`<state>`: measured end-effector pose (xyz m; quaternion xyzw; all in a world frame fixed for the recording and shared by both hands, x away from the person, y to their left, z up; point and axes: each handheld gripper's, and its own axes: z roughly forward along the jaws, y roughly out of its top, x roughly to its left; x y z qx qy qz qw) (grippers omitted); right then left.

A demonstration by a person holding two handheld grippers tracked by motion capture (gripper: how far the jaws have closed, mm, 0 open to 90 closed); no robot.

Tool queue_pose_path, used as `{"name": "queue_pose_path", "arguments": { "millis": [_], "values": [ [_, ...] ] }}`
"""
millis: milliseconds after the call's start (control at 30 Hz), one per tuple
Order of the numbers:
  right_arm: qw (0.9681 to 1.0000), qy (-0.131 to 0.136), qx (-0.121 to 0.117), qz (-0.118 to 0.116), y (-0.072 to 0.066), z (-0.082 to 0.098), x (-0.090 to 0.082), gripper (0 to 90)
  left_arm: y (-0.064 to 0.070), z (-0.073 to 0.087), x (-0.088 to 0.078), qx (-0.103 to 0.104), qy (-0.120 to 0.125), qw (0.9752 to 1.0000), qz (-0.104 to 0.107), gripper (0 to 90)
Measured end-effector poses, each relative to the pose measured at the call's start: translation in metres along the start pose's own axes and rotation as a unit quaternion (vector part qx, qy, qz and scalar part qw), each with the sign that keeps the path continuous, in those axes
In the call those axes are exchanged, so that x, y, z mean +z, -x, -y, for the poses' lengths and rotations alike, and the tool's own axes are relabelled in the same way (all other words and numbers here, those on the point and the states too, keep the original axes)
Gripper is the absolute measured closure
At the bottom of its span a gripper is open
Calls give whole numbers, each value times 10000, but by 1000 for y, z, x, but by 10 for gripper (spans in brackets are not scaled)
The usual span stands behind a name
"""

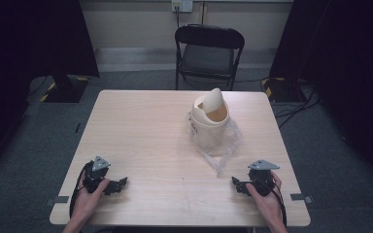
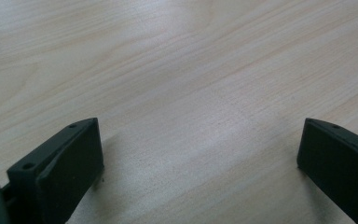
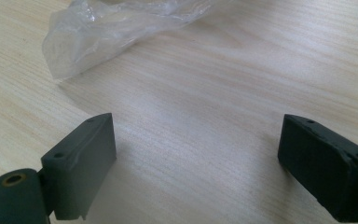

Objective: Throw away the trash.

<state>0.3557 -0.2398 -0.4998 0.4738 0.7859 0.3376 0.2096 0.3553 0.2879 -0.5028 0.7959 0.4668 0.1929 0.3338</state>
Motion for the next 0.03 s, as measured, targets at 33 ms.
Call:
{"name": "queue_pose_path", "arguments": {
  "millis": [33],
  "values": [
    [10000, -2, 1, 8, 0, 0, 0, 106, 0, 0, 0, 10, -2, 10000, -5, 0]
  ]
}}
